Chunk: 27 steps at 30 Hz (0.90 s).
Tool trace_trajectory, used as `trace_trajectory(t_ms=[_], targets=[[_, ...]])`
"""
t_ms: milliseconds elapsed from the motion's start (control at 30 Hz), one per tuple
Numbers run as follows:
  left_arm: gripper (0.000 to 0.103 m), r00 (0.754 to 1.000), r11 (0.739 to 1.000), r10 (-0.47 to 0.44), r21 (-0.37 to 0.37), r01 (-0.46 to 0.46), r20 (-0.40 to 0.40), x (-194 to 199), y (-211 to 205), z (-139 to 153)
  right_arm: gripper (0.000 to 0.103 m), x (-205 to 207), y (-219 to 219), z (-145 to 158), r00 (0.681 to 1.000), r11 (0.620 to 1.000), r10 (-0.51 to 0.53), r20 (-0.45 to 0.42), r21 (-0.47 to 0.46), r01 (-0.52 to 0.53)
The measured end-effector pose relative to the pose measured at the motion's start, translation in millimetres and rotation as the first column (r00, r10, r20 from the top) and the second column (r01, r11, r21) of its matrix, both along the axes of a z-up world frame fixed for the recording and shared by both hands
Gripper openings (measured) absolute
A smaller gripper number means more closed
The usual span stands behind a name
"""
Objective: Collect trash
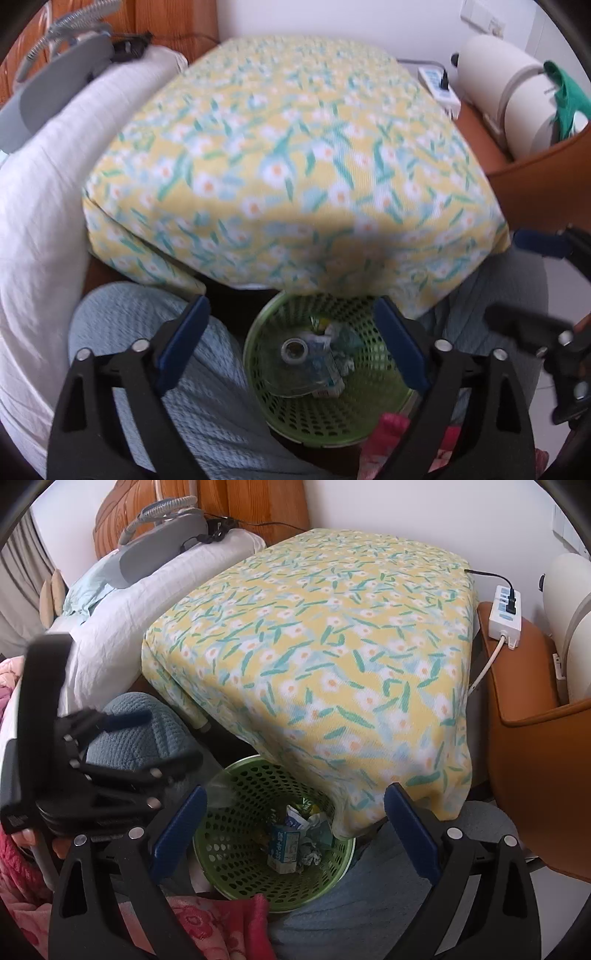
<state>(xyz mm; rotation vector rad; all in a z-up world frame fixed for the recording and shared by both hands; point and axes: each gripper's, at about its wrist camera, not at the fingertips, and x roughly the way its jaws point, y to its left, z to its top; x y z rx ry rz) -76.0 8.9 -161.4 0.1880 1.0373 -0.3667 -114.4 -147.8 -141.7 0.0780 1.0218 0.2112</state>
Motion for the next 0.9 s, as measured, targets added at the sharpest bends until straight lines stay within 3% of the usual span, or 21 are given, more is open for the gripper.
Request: trace_trajectory(t_ms=[100, 467, 600, 733, 900], targets=[[0.093, 0.999, 0.999, 0.033, -0.010, -0.032, 0.040, 1, 6, 9, 0.096, 2, 1, -2, 1.000, 1.000, 0.003, -0.007, 0.005, -0.003], [0.094, 0.994, 0.996, 0.094, -0.011, -0.093, 0.051, 8, 16, 19, 0.096, 3, 3, -2, 1.000, 1.000, 0.004, -0.006, 0.012, -0.004], [0.094, 0.983, 0.989, 0.146, -0.011, -0.145, 0.108, 14, 26, 37, 0.096, 9, 4, 7, 1.000, 1.000, -0.002, 0.016, 0.005, 0.002], [0.095, 0.951, 0.971, 0.237, -0.018, -0.238, 0.199, 28, 46, 74, 0.096, 26, 10, 36, 0.995, 1.000, -0.004, 0.102, 0.004, 0.004], [0.095, 0.893, 0.945, 0.315, -0.023, -0.325, 0.321, 44, 65, 129, 0.100, 49, 21, 82, 0.973, 1.000, -0.012, 0.232, -0.010, 0.015]])
